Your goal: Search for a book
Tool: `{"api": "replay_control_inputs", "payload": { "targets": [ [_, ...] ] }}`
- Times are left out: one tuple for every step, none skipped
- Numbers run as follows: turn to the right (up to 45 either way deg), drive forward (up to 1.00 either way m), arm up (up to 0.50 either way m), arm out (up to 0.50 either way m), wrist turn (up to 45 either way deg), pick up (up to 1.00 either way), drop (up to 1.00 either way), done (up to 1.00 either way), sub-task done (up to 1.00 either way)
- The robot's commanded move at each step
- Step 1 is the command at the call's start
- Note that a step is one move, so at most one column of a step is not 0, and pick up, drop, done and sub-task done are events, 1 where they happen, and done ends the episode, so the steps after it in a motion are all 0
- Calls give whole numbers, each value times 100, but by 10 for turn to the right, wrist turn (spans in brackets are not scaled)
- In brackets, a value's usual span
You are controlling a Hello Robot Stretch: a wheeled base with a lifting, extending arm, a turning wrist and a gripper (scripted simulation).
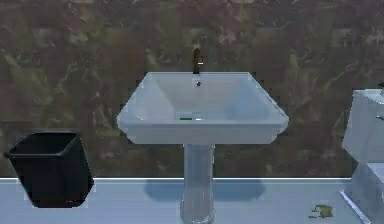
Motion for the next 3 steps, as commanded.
{"api": "replay_control_inputs", "payload": {
  "targets": [
    [-450,0,0,0,0,0,0,0,0],
    [-420,0,0,0,0,0,0,0,0],
    [0,60,0,0,0,0,0,0,0]
  ]
}}
